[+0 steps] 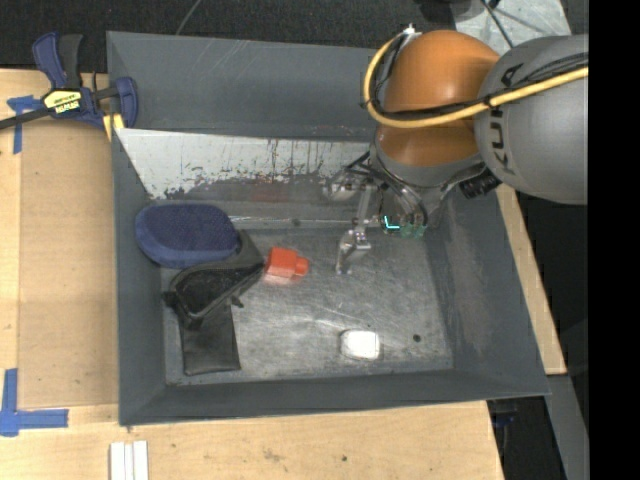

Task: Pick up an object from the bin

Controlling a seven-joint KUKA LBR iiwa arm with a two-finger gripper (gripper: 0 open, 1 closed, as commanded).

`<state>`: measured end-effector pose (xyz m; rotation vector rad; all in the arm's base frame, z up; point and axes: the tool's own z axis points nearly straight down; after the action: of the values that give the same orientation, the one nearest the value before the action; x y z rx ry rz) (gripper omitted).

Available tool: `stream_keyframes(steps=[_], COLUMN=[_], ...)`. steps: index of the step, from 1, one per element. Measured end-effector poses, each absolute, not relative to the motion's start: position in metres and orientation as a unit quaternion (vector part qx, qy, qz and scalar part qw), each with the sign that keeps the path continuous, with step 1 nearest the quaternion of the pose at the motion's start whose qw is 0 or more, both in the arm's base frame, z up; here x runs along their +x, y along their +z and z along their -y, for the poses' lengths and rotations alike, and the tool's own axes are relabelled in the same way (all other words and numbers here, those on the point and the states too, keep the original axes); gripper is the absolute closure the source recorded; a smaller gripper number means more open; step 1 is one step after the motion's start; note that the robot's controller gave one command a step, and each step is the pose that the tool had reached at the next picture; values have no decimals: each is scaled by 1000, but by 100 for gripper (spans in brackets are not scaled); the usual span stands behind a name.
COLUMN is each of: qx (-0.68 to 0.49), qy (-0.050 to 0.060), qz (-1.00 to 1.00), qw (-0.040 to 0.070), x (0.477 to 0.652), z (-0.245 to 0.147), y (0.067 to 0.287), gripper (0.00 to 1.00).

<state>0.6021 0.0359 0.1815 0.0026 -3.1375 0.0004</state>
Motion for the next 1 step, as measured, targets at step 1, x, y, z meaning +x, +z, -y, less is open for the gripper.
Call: stream_keyframes(steps=[1], qx=[93], qy=[0], qz=[996], qw=[-3], x=[601], z=[-68], y=[74], gripper=[0])
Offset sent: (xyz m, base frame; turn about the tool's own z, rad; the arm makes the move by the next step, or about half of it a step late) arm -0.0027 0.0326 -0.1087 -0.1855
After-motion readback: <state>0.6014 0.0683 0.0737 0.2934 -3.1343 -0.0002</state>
